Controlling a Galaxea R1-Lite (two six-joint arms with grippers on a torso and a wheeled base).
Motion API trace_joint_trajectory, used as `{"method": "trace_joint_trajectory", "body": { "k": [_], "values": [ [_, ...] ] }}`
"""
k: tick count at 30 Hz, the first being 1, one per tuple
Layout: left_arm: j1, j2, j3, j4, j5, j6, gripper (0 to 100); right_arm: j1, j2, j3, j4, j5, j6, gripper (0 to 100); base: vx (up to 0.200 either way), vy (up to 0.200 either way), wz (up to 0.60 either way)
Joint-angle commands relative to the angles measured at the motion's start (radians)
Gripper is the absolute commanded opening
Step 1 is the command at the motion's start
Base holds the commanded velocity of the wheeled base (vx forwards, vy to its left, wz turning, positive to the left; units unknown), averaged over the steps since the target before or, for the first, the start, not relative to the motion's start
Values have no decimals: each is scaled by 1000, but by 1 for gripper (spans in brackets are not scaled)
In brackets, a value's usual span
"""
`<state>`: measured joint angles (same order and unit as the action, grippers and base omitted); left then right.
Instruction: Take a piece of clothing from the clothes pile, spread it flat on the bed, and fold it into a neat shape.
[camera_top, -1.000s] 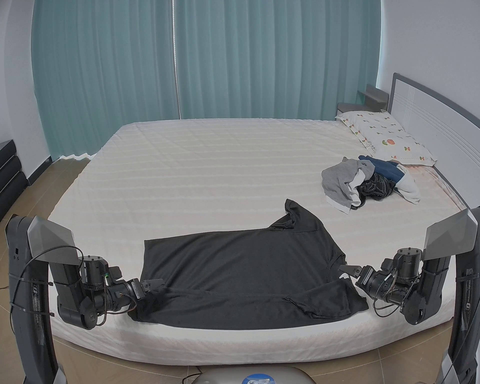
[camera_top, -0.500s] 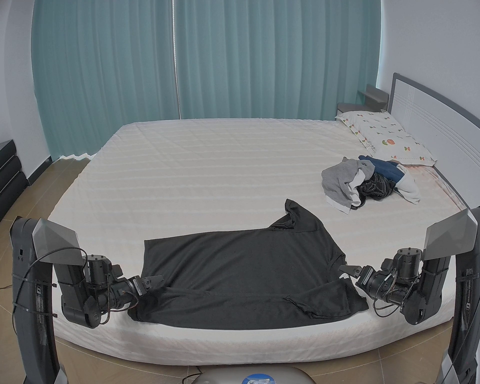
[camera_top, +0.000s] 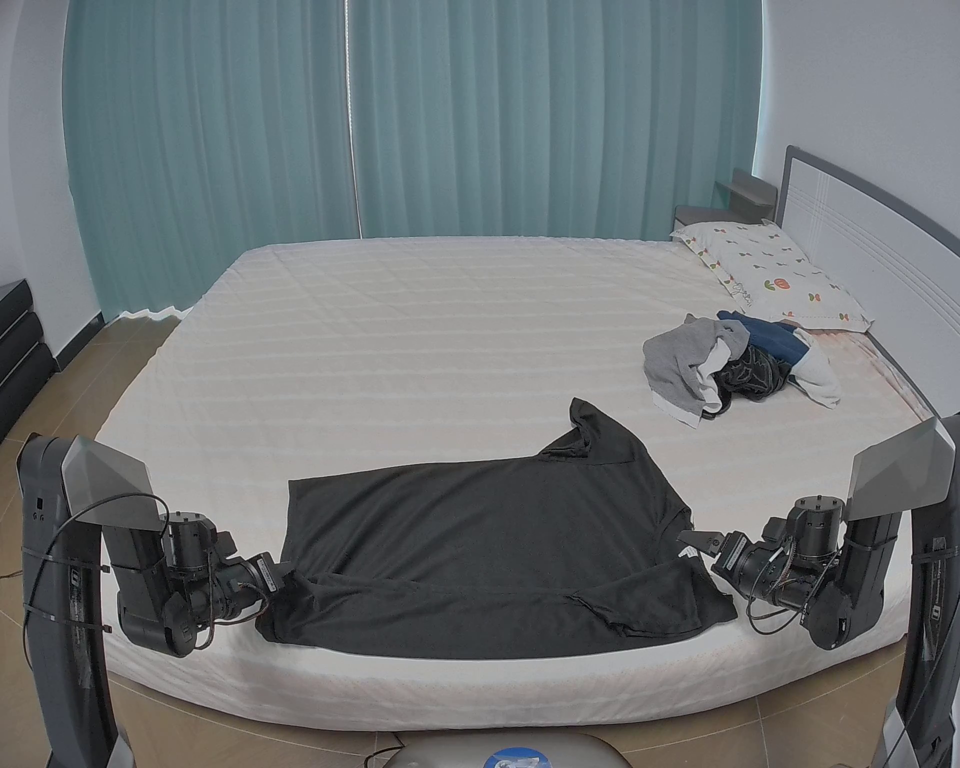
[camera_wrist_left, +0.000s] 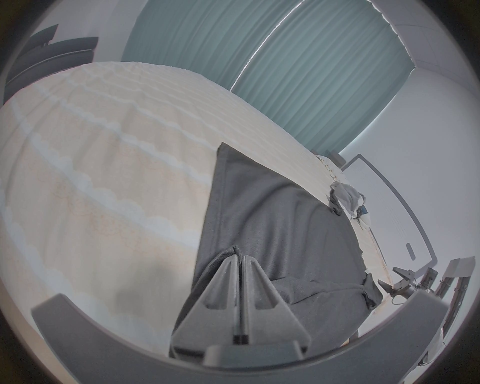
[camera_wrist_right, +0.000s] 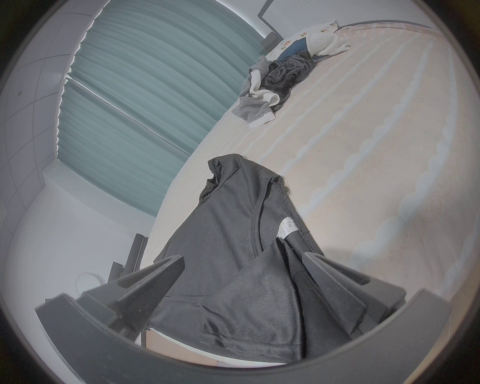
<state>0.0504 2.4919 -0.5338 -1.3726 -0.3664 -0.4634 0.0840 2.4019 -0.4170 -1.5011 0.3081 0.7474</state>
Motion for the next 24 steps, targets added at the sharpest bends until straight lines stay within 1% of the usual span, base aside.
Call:
{"method": "trace_joint_trajectory", "body": {
  "k": [1, 10, 15, 17, 19, 24],
  "values": [
    [3, -4, 8, 0, 12, -1, 0, -1, 0, 0, -1, 0, 0, 100, 0, 0, 0],
    [6, -7, 75, -88, 21, -3, 0, -4, -1, -9, -2, -3, 0, 100, 0, 0, 0],
    [17, -7, 84, -120, 26, -4, 0, -7, -6, -17, -5, -10, 0, 100, 0, 0, 0],
    [25, -13, 83, -122, 58, -23, 0, -7, -1, -11, -28, -12, 1, 100, 0, 0, 0],
    [26, -13, 80, -128, 73, -44, 0, -7, 3, -6, -48, -12, 0, 100, 0, 0, 0],
    [26, -7, 84, -177, 76, -70, 0, -7, 14, -9, -59, -14, -3, 100, 0, 0, 0]
  ]
}}
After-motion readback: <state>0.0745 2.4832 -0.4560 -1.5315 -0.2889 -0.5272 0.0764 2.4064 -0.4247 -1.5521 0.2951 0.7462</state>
